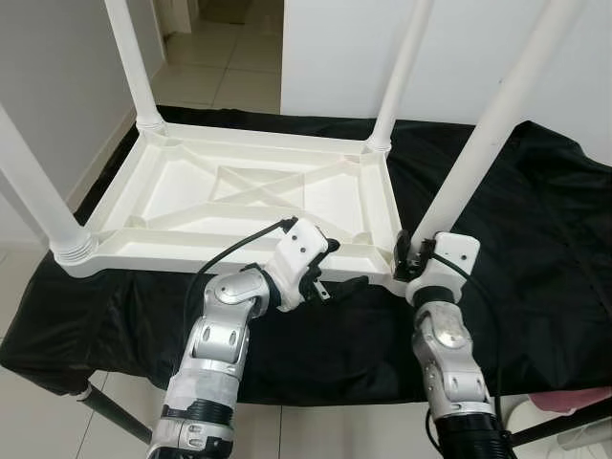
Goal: Building children table
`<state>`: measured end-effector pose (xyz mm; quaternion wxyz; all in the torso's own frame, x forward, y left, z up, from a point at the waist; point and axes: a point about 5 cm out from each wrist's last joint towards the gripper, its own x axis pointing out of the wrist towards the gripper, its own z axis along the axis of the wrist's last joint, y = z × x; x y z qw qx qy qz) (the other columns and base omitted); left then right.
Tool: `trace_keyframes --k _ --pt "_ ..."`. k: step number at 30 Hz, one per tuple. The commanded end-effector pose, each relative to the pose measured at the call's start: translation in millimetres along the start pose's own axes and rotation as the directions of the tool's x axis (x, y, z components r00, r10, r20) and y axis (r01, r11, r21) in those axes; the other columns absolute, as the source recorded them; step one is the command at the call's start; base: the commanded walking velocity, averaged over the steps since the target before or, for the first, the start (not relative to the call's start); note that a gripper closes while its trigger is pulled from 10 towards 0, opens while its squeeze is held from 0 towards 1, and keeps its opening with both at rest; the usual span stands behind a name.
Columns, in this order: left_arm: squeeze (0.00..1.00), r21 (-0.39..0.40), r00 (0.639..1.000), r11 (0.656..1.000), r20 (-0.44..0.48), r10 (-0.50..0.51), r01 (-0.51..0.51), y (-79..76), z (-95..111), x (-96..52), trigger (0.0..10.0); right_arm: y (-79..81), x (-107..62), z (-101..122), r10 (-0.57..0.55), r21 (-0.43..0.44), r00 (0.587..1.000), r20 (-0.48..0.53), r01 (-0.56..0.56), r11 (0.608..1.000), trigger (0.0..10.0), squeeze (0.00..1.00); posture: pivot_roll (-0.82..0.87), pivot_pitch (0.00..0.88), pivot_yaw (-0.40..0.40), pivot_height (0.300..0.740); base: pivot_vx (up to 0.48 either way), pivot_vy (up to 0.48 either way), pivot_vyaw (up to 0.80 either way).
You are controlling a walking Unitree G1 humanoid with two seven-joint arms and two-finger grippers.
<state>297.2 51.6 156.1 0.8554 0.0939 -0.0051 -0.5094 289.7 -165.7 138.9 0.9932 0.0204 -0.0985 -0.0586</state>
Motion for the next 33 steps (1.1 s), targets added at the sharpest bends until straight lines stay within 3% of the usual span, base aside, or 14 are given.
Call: trace_keyframes --k 1,2,3,4,11,14,18,23,25,26,27,28,29,33 --pt "0.0 0.003 0.95 0.95 0.003 0.314 -0.314 16.1 1.4 0.5 10.0 -3.2 -1.3 1.9 0.025 0.014 1.0 0.019 -0.025 1.0 10.0 1.0 -0.04 0.0 -0.047 0.74 0.0 0.0 0.0" --pt "0.0 0.006 0.949 0.949 0.004 0.316 -0.316 16.9 1.4 0.8 10.0 -5.1 -2.2 2.3 0.069 0.017 0.997 0.023 -0.07 0.997 10.0 0.32 -0.04 0.0 -0.051 0.74 0.0 0.0 0.0" --pt "0.0 0.008 0.948 0.948 0.004 0.317 -0.318 16.8 1.2 0.6 10.0 -6.4 -3.6 2.5 0.101 0.019 0.995 0.026 -0.101 0.995 10.0 0.32 -0.04 0.0 -0.054 0.74 0.0 0.0 0.0" --pt "0.0 0.009 0.948 0.948 0.005 0.319 -0.319 16.4 1.0 0.4 10.0 -8.4 -4.7 2.3 0.122 0.017 0.992 0.027 -0.122 0.992 10.0 0.0 -0.04 0.0 -0.055 0.74 0.0 0.0 0.0" --pt "0.0 0.012 0.947 0.947 0.006 0.322 -0.322 16.6 -0.8 0.2 10.0 -21.3 -1.6 1.5 0.288 -0.001 0.957 0.027 -0.288 0.958 10.0 0.0 -0.03 0.0 -0.057 0.74 0.0 0.0 0.0" --pt "0.0 0.03 0.949 0.949 0.011 0.314 -0.314 17.8 0.1 1.2 10.0 -24.3 5.3 0.1 0.416 -0.012 0.909 0.007 -0.416 0.909 10.0 0.0 -0.03 0.0 -0.053 0.74 0.0 0.0 0.0" --pt "0.0 0.03 0.953 0.953 0.016 0.301 -0.302 17.8 2.3 4.3 10.0 -24.7 19.0 -1.3 0.499 -0.009 0.866 -0.026 -0.499 0.867 10.0 0.0 -0.03 0.0 -0.052 0.74 0.0 0.0 0.0" --pt "0.0 0.035 0.954 0.954 0.019 0.299 -0.299 16.4 3.2 5.3 10.0 -23.9 23.1 -3.0 0.531 -0.018 0.846 -0.04 -0.532 0.846 10.0 0.0 -0.03 0.0 -0.054 0.74 0.0 0.0 0.0" --pt "0.0 0.035 0.955 0.954 0.019 0.297 -0.297 15.2 2.5 5.1 10.0 -22.1 24.7 -5.4 0.553 -0.028 0.831 -0.055 -0.555 0.831 9.3 0.0 -0.03 0.0 -0.055 0.74 0.0 0.0 0.0" --pt "0.0 0.03 0.956 0.955 0.017 0.294 -0.295 13.7 1.4 4.6 10.0 -20.8 26.9 -8.1 0.577 -0.026 0.814 -0.07 -0.579 0.815 4.8 0.0 -0.03 0.0 -0.057 0.74 0.0 0.0 0.0" --pt "0.0 0.03 0.956 0.955 0.017 0.294 -0.295 13.7 1.4 4.6 10.0 -20.8 26.9 -8.1 0.577 -0.026 0.814 -0.07 -0.579 0.815 4.8 0.0 -0.03 0.0 -0.057 0.74 0.0 0.0 0.0" --pt "0.0 0.029 0.956 0.955 0.015 0.293 -0.294 13.4 0.8 4.6 10.0 -20.1 29.7 -10.1 0.59 -0.032 0.803 -0.083 -0.594 0.804 1.4 0.0 -0.02 0.0 -0.06 0.74 0.0 0.0 0.0" --pt "0.0 0.027 0.957 0.956 0.014 0.291 -0.291 12.9 0.4 4.8 10.0 -19.9 32.3 -11.6 0.597 -0.028 0.797 -0.091 -0.602 0.798 0.0 0.0 -0.02 0.0 -0.062 0.74 0.0 0.0 0.0" --pt "0.0 0.03 0.957 0.957 0.015 0.289 -0.29 11.5 0.6 4.8 10.0 -21.3 34.8 -12.2 0.606 -0.022 0.79 -0.094 -0.61 0.792 0.0 0.0 -0.02 0.0 -0.063 0.74 0.0 0.0 0.0"
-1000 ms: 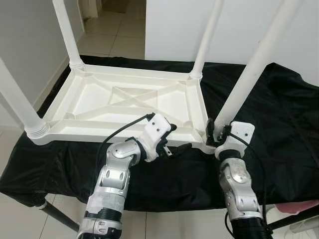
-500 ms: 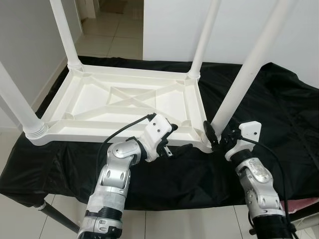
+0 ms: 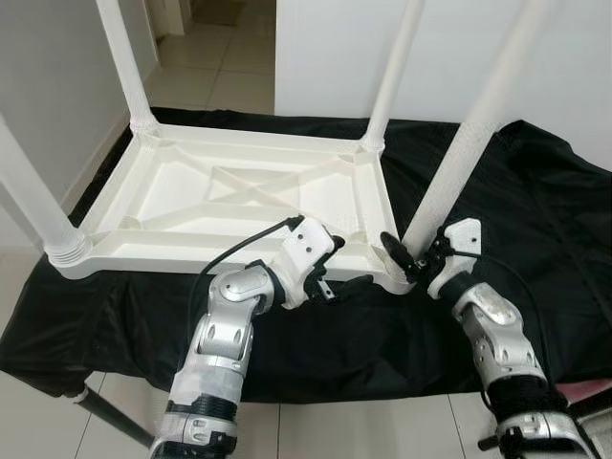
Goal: Building children table
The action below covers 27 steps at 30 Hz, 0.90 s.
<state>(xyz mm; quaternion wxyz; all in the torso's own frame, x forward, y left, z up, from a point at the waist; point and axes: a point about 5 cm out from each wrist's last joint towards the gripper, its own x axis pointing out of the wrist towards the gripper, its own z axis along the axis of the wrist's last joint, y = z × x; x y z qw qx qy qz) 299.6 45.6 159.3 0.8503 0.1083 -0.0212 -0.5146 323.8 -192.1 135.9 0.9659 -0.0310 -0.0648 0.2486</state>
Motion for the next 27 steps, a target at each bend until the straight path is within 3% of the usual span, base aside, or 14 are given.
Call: trace_keyframes --k 1,6,7,11,14,18,20,24,26,27 --pt "0.0 -0.006 0.954 0.954 -0.011 0.3 -0.3 11.5 -3.7 -1.5 10.0 1.6 0.2 -3.2 0.028 -0.003 0.999 -0.015 -0.028 1.0 0.0 0.0 -0.02 0.0 -0.063 0.74 0.0 0.0 0.0" --pt "0.0 0.0 0.959 0.959 -0.013 0.283 -0.283 6.0 -4.0 -2.3 10.0 -2.6 -1.9 -4.3 0.041 -0.004 0.999 -0.023 -0.041 0.999 0.0 0.0 -0.01 0.0 -0.065 0.74 0.0 0.0 0.0" --pt "0.0 0.003 0.96 0.961 -0.017 0.278 -0.278 5.1 -5.2 -2.1 10.0 -4.0 -1.8 -4.7 0.026 0.004 0.999 -0.03 -0.026 1.0 10.0 0.0 -0.02 0.0 -0.064 0.74 0.0 0.0 0.0" --pt "0.0 0.005 0.961 0.962 -0.023 0.274 -0.274 3.8 -6.5 -2.6 10.0 -3.2 -3.1 -5.3 -0.002 0.003 0.999 -0.049 0.002 1.0 10.0 0.0 -0.02 0.0 -0.066 0.74 0.0 0.0 0.0" --pt "0.0 -0.001 0.958 0.959 -0.026 0.284 -0.284 5.4 -6.9 -2.1 10.0 -0.6 -3.5 -4.7 -0.114 -0.001 0.992 -0.056 0.114 0.993 10.0 0.0 -0.02 0.0 -0.065 0.74 0.0 0.0 0.0" --pt "0.0 -0.01 0.957 0.957 -0.026 0.29 -0.29 6.3 -6.9 -1.9 10.0 4.6 -4.7 -3.9 -0.177 0.003 0.983 -0.042 0.177 0.984 10.0 0.0 -0.03 0.0 -0.058 0.74 0.0 0.0 0.0" --pt "0.0 -0.009 0.957 0.957 -0.026 0.289 -0.29 7.2 -6.9 -1.1 10.0 11.0 -6.7 -5.7 -0.274 0.03 0.961 -0.047 0.276 0.961 10.0 0.0 -0.04 0.0 -0.055 0.74 0.0 0.0 0.0" --pt "0.0 -0.001 0.957 0.957 -0.027 0.288 -0.289 8.4 -6.8 -0.1 10.0 14.1 -7.3 -6.7 -0.333 0.053 0.942 -0.05 0.335 0.941 10.0 0.0 -0.04 0.0 -0.054 0.74 0.0 0.0 0.0" --pt "0.0 -0.003 0.955 0.955 -0.026 0.295 -0.295 10.3 -6.4 0.4 10.0 22.6 -10.6 -9.2 -0.445 0.059 0.893 -0.072 0.449 0.892 10.0 0.0 -0.04 0.0 -0.052 0.74 0.0 0.0 0.0" --pt "0.0 -0.003 0.955 0.955 -0.026 0.295 -0.295 10.3 -6.4 0.4 10.0 22.6 -10.6 -9.2 -0.445 0.059 0.893 -0.072 0.449 0.892 10.0 0.0 -0.04 0.0 -0.052 0.74 0.0 0.0 0.0"
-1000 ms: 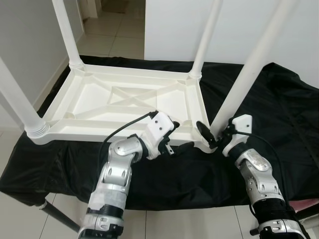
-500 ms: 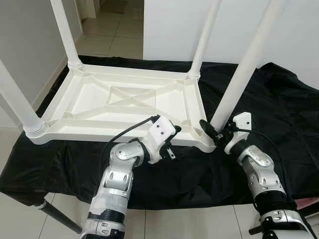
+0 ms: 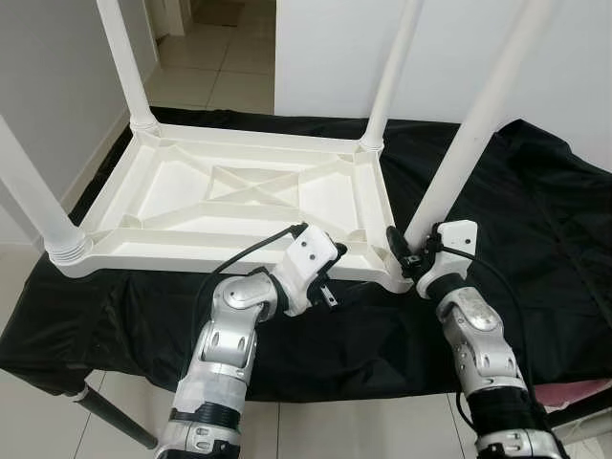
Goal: Building children table
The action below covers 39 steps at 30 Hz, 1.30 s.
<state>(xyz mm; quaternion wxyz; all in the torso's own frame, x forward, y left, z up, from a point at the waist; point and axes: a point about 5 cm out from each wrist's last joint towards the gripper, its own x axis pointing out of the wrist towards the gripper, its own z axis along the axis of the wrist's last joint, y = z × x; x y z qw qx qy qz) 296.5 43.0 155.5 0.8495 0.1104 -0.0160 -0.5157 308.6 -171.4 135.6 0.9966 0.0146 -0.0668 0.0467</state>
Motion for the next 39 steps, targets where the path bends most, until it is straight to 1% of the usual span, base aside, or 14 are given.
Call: trace_keyframes --k 1,2,3,7,15,16,17,18,27,29,31,32,33,39 --pt "0.0 -0.006 0.954 0.954 -0.015 0.3 -0.3 15.1 -3.6 -0.8 10.0 -4.9 -7.1 -11.9 -0.08 -0.005 0.994 -0.07 0.08 0.997 10.0 0.0 -0.04 0.0 -0.052 0.74 0.0 0.0 0.0" --pt "0.0 -0.004 0.952 0.952 -0.018 0.305 -0.305 15.0 -4.5 -0.9 10.0 -0.4 -9.6 -14.5 -0.138 0.012 0.987 -0.086 0.139 0.99 10.0 0.0 -0.04 0.0 -0.054 0.74 0.0 0.0 0.0" --pt "0.0 -0.004 0.952 0.952 -0.018 0.305 -0.305 15.0 -4.5 -0.9 10.0 -0.4 -9.6 -14.5 -0.138 0.012 0.987 -0.086 0.139 0.99 10.0 0.0 -0.04 0.0 -0.054 0.74 0.0 0.0 0.0" --pt "0.0 0.003 0.946 0.946 -0.028 0.324 -0.324 15.7 -6.4 -1.2 10.0 25.5 -12.6 -16.6 -0.258 0.099 0.958 -0.122 0.27 0.958 10.0 0.0 -0.03 0.0 -0.057 0.74 0.0 0.0 0.0" --pt "0.0 0.01 0.942 0.942 -0.017 0.336 -0.336 15.3 -5.9 -1.4 10.0 40.1 -10.8 -10.2 -0.228 0.099 0.969 -0.097 0.237 0.966 10.0 0.0 -0.02 0.0 -0.056 0.74 0.0 0.0 0.0" --pt "0.0 0.011 0.941 0.942 -0.018 0.337 -0.337 15.0 -6.4 -1.7 10.0 38.3 -11.5 -8.6 -0.219 0.091 0.972 -0.082 0.226 0.97 10.0 0.44 -0.02 0.0 -0.058 0.74 0.0 0.0 0.0" --pt "0.0 0.011 0.941 0.942 -0.018 0.337 -0.337 15.0 -6.4 -1.7 10.0 38.3 -11.5 -8.6 -0.219 0.091 0.972 -0.082 0.226 0.97 10.0 0.44 -0.02 0.0 -0.058 0.74 0.0 0.0 0.0" --pt "0.0 0.011 0.941 0.942 -0.02 0.337 -0.337 14.8 -6.9 -2.1 10.0 35.2 -12.5 -7.2 -0.211 0.086 0.975 -0.066 0.216 0.973 10.0 1.0 -0.02 0.0 -0.058 0.74 0.0 0.0 0.0" --pt "0.0 -0.034 0.949 0.949 -0.03 0.313 -0.314 15.2 -10.3 -3.4 10.0 24.5 -13.9 1.4 -0.156 0.089 0.988 0.002 0.155 0.984 10.0 1.0 -0.02 0.0 -0.059 0.74 0.0 0.0 0.0" --pt "0.0 -0.023 0.956 0.956 -0.036 0.292 -0.293 12.6 -12.6 -3.1 10.0 14.9 -13.0 2.4 -0.062 0.08 0.998 0.034 0.059 0.995 10.0 1.0 -0.02 0.0 -0.059 0.74 0.0 0.0 0.0" --pt "0.0 -0.023 0.956 0.956 -0.036 0.292 -0.293 12.6 -12.6 -3.1 10.0 14.9 -13.0 2.4 -0.062 0.08 0.998 0.034 0.059 0.995 10.0 1.0 -0.02 0.0 -0.059 0.74 0.0 0.0 0.0" --pt "0.0 -0.014 0.96 0.96 -0.039 0.278 -0.279 10.0 -13.9 -2.4 10.0 6.5 -11.0 1.6 0.035 0.063 0.998 0.049 -0.038 0.997 10.0 0.0 -0.02 0.0 -0.059 0.74 0.0 0.0 0.0" --pt "0.0 -0.013 0.96 0.96 -0.039 0.278 -0.279 10.0 -13.8 -1.6 10.0 4.2 -9.1 2.8 0.107 0.041 0.992 0.062 -0.11 0.993 10.0 0.0 -0.03 0.0 -0.054 0.74 0.0 0.0 0.0" --pt "0.0 -0.027 0.958 0.958 -0.042 0.284 -0.285 10.8 -13.2 2.4 10.0 2.9 -3.9 3.2 0.263 0.007 0.963 0.06 -0.264 0.964 10.0 0.0 -0.03 0.0 -0.058 0.74 0.0 0.0 0.0"
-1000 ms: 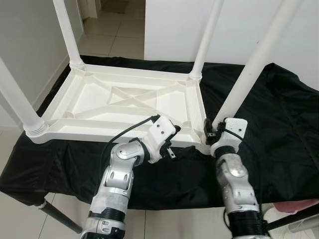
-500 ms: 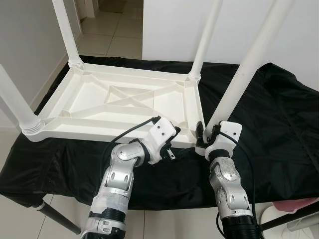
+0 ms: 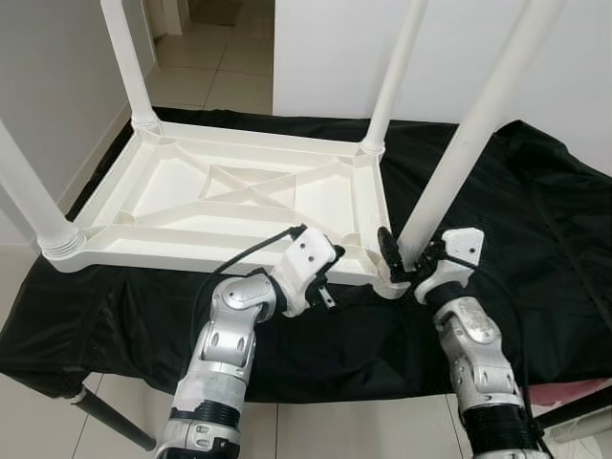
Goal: Building children table
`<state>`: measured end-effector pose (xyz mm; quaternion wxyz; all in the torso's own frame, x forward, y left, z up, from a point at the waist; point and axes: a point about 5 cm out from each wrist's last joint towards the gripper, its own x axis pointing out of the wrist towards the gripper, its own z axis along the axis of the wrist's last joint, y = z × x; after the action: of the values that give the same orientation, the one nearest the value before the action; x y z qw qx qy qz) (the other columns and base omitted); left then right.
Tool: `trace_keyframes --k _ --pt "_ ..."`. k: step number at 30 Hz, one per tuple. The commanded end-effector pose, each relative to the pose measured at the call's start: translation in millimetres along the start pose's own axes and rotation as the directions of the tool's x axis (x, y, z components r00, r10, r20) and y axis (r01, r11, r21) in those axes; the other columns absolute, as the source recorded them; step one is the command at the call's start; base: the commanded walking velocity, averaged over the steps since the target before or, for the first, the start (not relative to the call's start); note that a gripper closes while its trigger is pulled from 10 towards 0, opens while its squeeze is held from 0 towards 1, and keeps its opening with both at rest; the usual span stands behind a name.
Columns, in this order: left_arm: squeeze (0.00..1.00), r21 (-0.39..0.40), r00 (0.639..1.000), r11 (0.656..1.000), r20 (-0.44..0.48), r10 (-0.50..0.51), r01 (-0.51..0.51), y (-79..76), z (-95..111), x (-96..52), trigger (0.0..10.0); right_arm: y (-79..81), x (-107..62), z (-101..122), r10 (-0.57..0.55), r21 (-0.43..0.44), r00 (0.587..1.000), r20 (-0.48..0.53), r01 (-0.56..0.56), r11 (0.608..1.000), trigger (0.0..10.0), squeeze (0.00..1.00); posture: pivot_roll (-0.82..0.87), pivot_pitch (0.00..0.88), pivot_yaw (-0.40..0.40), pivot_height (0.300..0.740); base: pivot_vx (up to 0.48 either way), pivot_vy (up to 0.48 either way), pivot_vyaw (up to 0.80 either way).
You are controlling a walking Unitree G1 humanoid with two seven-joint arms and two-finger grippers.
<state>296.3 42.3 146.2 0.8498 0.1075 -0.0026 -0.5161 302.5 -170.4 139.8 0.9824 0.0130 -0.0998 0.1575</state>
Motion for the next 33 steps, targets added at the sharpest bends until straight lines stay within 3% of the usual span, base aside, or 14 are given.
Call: trace_keyframes --k 1,8,12,13,14,15,26,27,29,30,33 --pt "0.0 -0.015 0.958 0.958 -0.018 0.287 -0.288 13.2 -4.0 1.2 10.0 0.8 1.6 -1.8 0.043 0.008 0.999 -0.005 -0.043 0.999 10.0 0.0 -0.03 0.0 -0.058 0.74 0.0 0.0 0.0" --pt "0.0 -0.056 0.961 0.959 0.01 0.278 -0.277 14.4 1.1 3.0 10.0 -0.8 11.3 -9.0 0.229 -0.013 0.97 -0.083 -0.231 0.973 10.0 0.0 -0.02 0.0 -0.068 0.74 0.0 0.0 0.0" --pt "0.0 -0.045 0.956 0.955 0.01 0.295 -0.294 16.6 1.7 2.7 10.0 -4.6 14.0 -12.1 0.27 -0.021 0.957 -0.102 -0.274 0.962 9.9 0.0 -0.02 0.0 -0.069 0.74 0.0 0.0 0.0" --pt "0.0 -0.038 0.954 0.954 0.011 0.299 -0.298 17.1 2.0 2.6 10.0 -5.8 14.7 -12.2 0.272 -0.026 0.957 -0.103 -0.276 0.961 8.7 0.0 -0.02 0.0 -0.07 0.74 0.0 0.0 0.0" --pt "0.0 -0.033 0.953 0.953 0.013 0.303 -0.302 17.4 2.4 2.6 10.0 -7.5 15.6 -12.4 0.275 -0.025 0.956 -0.106 -0.279 0.96 3.3 0.0 -0.02 0.0 -0.072 0.74 0.0 0.0 0.0" --pt "0.0 -0.024 0.951 0.951 0.015 0.31 -0.31 17.9 2.7 2.3 10.0 -9.9 16.2 -12.9 0.274 -0.03 0.955 -0.111 -0.279 0.96 0.0 0.0 -0.02 0.0 -0.073 0.74 0.0 0.0 0.0" --pt "0.0 -0.008 0.947 0.947 0.014 0.322 -0.322 16.7 2.0 1.1 10.0 -12.9 12.5 -18.1 0.304 -0.006 0.946 -0.116 -0.307 0.952 0.0 0.0 -0.01 0.0 -0.075 0.74 0.0 0.0 0.0" --pt "0.0 -0.007 0.946 0.947 0.014 0.323 -0.323 16.4 1.9 0.7 10.0 -12.8 11.4 -18.3 0.295 -0.004 0.949 -0.114 -0.297 0.955 8.9 0.0 -0.01 0.0 -0.075 0.74 0.0 0.0 0.0" --pt "0.0 -0.006 0.946 0.946 0.013 0.323 -0.323 16.0 1.7 0.2 10.0 -12.7 10.2 -18.6 0.283 -0.003 0.953 -0.111 -0.286 0.958 8.9 0.0 -0.01 0.0 -0.075 0.74 0.0 0.0 0.0" --pt "0.0 -0.005 0.947 0.947 0.012 0.322 -0.322 16.1 1.2 0.0 10.0 -13.2 10.8 -18.1 0.262 0.006 0.959 -0.111 -0.263 0.965 10.0 0.0 -0.01 0.0 -0.074 0.74 0.0 0.0 0.0" --pt "0.0 -0.004 0.947 0.947 0.008 0.321 -0.321 16.4 0.1 -0.9 10.0 -12.5 11.3 -16.5 0.22 0.006 0.97 -0.106 -0.22 0.975 10.0 0.0 -0.02 0.0 -0.073 0.74 0.0 0.0 0.0"
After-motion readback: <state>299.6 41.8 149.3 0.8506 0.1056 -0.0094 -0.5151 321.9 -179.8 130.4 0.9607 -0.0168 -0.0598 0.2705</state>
